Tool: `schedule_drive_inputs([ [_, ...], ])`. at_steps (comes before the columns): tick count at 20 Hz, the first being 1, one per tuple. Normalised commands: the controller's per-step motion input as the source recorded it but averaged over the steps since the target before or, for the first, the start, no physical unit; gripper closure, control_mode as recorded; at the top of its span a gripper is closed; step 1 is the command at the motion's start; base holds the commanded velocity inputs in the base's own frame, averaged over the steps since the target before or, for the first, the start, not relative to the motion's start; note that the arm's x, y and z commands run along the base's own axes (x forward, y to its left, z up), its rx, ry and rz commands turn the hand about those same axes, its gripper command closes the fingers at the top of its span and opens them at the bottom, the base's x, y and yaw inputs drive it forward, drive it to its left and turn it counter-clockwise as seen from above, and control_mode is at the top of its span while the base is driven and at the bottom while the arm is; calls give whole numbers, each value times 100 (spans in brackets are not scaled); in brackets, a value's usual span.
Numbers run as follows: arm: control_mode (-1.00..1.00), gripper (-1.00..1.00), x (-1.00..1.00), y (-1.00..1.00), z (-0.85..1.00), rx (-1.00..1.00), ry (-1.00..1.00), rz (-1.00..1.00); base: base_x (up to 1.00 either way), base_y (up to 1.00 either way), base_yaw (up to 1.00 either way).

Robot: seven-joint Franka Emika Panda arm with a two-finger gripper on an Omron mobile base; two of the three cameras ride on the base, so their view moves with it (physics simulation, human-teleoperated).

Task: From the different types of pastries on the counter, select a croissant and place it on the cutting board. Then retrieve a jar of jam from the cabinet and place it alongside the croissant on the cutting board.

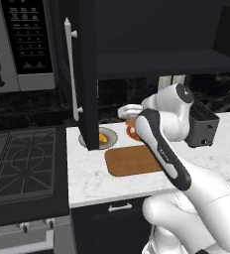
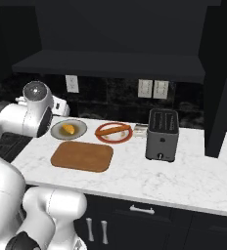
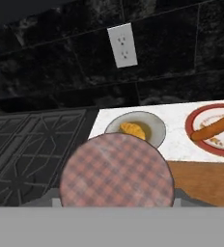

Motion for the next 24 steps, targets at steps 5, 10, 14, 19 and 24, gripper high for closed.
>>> schedule_drive_inputs([
  [5,-100,100,60,-67,-18,-8,22,-2,0,0,0],
  [10,-100,100,61,-93,-2,-7,26,-3,0,0,0],
  [14,-100,100,-21,-6,-55,-10,12,0,0,0,0],
  [19,-100,100,-97,-2,-100,-31,26,-7,0,0,0],
  [24,-100,100,-46,0,-57,0,17,-2,0,0,0],
])
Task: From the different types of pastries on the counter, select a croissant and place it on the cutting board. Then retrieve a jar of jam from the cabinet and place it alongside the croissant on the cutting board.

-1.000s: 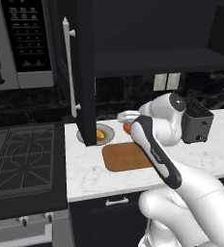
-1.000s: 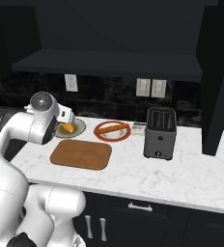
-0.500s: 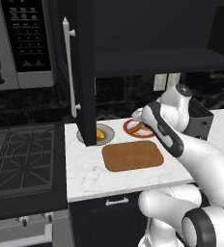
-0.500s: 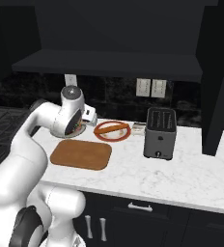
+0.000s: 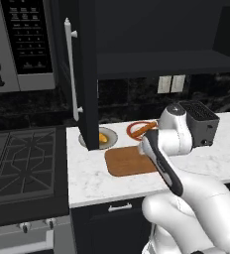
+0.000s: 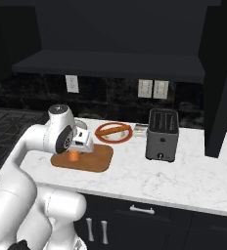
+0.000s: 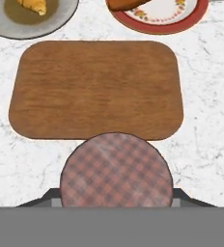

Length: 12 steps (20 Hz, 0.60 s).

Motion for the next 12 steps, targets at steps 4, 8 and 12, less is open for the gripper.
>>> schedule_drive_inputs([
  [4,-100,100,76,-39,-5,11,-11,-1,0,0,0],
  [8,-100,100,81,-54,-2,8,-21,0,0,0,0],
  [12,-100,100,4,4,-17,-1,-1,0,0,0,0],
])
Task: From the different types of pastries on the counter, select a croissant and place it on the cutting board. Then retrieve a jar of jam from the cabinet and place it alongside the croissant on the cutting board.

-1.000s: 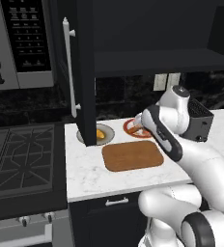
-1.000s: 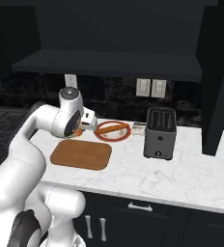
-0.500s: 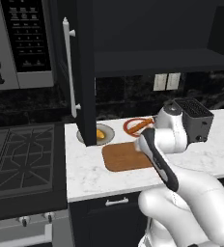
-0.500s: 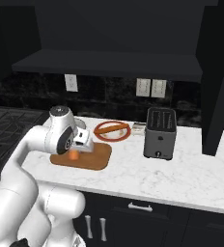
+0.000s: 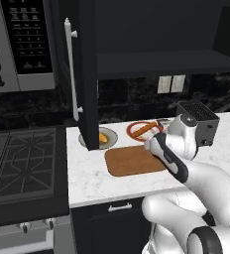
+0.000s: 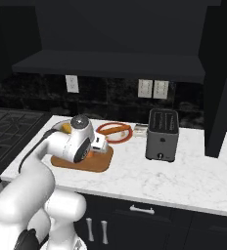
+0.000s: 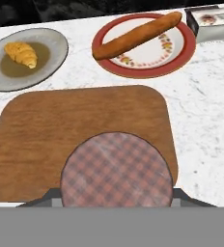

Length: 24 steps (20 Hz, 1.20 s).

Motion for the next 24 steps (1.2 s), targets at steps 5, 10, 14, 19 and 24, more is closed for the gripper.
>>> schedule_drive_inputs([
  [5,-100,100,59,0,-69,-11,-15,0,0,0,0],
  [10,-100,100,0,1,-2,1,-3,0,0,0,0],
  [14,-100,100,-4,0,-33,0,-2,0,0,0,0],
  [19,-100,100,-4,0,-38,0,-1,0,0,0,0],
  [24,-100,100,0,0,-17,0,0,0,0,0,0],
])
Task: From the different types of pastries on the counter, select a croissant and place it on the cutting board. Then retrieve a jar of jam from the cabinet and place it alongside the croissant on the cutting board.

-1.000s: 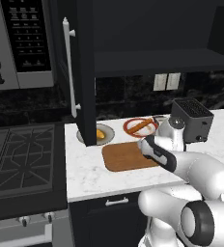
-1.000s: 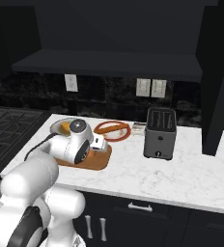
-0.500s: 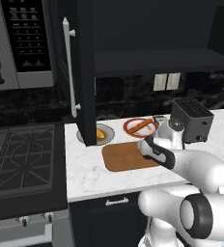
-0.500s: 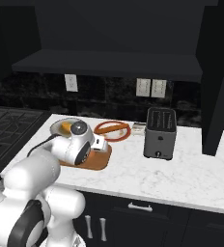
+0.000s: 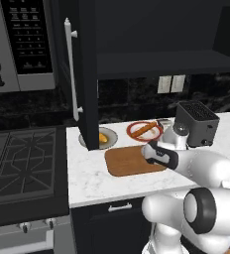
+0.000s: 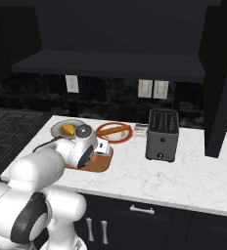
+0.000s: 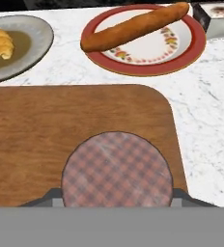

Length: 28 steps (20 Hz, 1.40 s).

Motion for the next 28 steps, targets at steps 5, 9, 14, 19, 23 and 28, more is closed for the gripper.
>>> schedule_drive_inputs([
  [5,-100,100,-8,3,-69,-1,2,0,0,0,0],
  [9,-100,-100,-11,2,-65,0,0,0,0,0,0],
  [14,-100,-100,0,0,-20,0,-12,0,0,0,0],
  [19,-100,-100,-12,3,0,3,-25,0,0,0,0],
  [23,-100,-100,-34,5,7,9,-25,0,0,0,0],
  [28,-100,-100,-11,36,20,3,-10,-1,0,0,0],
])
